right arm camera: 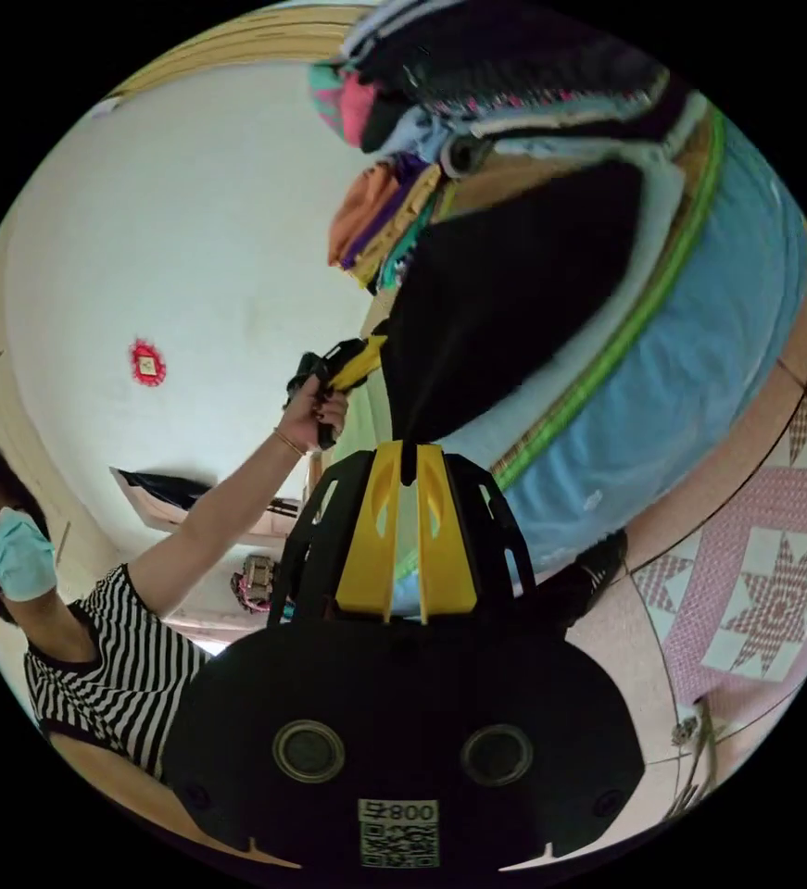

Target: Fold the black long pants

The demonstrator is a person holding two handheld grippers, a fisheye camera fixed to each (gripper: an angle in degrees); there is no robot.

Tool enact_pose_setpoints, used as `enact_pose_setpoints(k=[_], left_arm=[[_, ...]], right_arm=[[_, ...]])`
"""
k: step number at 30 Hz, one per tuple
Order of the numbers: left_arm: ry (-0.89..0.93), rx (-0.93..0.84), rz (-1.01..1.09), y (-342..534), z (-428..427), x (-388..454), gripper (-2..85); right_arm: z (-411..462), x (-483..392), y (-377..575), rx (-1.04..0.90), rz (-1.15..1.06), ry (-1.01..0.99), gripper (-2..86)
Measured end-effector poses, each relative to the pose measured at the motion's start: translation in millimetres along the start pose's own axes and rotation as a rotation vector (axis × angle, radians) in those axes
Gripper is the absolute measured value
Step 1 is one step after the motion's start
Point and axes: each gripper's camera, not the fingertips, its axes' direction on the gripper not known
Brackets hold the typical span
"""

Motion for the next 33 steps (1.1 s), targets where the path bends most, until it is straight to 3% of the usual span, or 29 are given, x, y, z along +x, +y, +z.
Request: enact_pose_setpoints(k=[3, 11, 21, 27, 33], left_arm=[[0.096, 0.023, 0.017, -10, -10, 28, 3.6], [-0.016, 0.008, 0.149, -43, -24, 151, 3.6], [-0.002, 0.143, 0.105, -35, -56, 241, 3.0], [0.017, 0.201, 0.185, -28, -65, 306, 0.7], [-0.080, 0.172, 0.241, -41, -40, 368, 0.3]], right_arm=[[22, 37, 21, 0.017, 0.021, -0.034, 2.5], [47, 85, 46, 0.025, -0.006, -0.016, 2.4], [59, 143, 82, 0.129, 0.079, -0.136, 2.3], [51, 158, 99, 0.184, 0.084, -0.179, 0.5], [46, 119, 68, 0.202, -0.103, 0.102, 0.1]])
